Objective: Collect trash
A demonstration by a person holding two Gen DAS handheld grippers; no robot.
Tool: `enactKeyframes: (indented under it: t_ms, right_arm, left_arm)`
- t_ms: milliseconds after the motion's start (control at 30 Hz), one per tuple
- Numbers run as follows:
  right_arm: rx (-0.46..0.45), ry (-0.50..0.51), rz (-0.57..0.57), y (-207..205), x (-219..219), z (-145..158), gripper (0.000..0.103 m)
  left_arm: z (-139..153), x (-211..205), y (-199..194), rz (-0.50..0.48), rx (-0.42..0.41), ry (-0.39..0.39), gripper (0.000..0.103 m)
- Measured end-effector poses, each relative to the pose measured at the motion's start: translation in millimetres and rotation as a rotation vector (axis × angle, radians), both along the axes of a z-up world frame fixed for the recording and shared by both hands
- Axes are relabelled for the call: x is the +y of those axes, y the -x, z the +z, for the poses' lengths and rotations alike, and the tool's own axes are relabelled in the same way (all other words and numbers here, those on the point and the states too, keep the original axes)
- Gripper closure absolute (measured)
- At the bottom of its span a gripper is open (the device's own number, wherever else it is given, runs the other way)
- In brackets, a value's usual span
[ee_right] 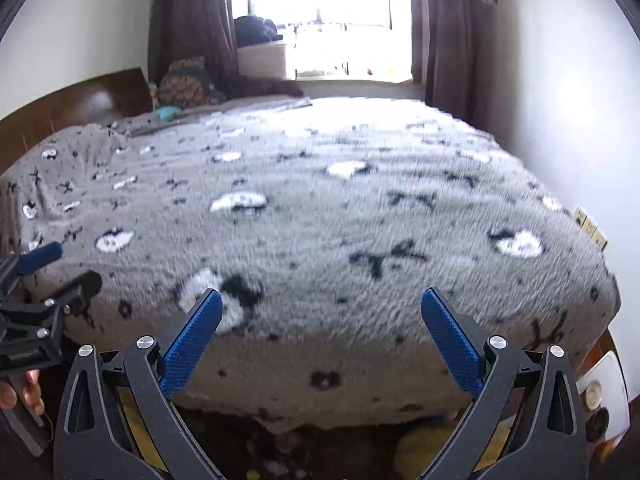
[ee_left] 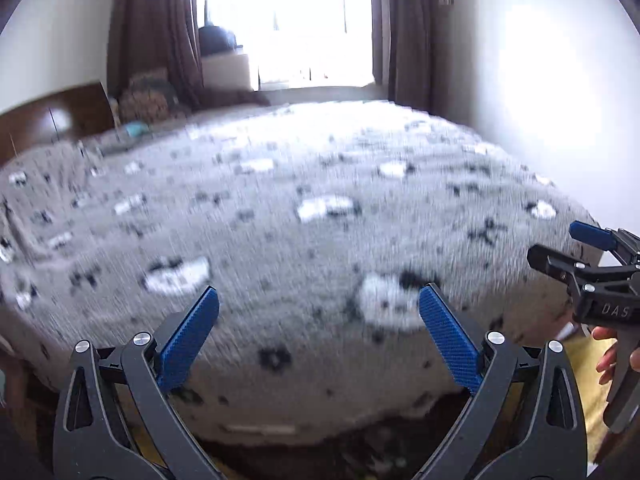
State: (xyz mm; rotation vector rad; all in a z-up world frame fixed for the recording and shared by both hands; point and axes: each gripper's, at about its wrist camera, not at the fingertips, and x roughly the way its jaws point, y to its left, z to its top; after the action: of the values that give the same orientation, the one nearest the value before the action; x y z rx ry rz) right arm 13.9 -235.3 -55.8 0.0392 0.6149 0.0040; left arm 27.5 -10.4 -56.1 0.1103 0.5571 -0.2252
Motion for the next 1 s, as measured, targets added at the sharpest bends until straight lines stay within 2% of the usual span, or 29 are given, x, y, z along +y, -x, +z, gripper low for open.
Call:
enactKeyframes:
  t_ms: [67, 200, 333, 533, 700, 1000]
  right_arm:
    - [-0.047, 0.015, -0.004, -0.4, -0.4, 15.9, 0.003]
    - [-0.156, 0.056, -0.029, 3.9, 1.3, 50.4, 0.003]
    - [-0.211, 0.057, -0.076, 7.2, -3.2, 68.3, 0.003]
    - [-0.235, 0.042, -0.098, 12.2, -4.1, 72.3, 0.003]
    - [-0.252, 0.033, -0.102, 19.2, 0.1, 71.1, 0.003]
    - [-0.246, 0.034, -0.110, 19.9, 5.0, 65.8, 0.003]
  left_arm:
    - [19.3, -1.1, -0.7, 0.013, -0.058, -0.004, 0.008]
    - [44.9, 1.0, -3.3, 0.042, -0.115, 0.036, 0.008]
    - [66.4, 4.4, 0.1, 0.086, -0.171, 0.041, 0.008]
    - [75.0, 10.4, 10.2, 0.108, -0.203, 0.087, 0.008]
    - [70.2, 6.9, 17.5, 0.124, -0.229, 0.043, 0.008]
    - [72.9, 10.7, 23.7, 0.117, -0.242, 0.055, 0.008]
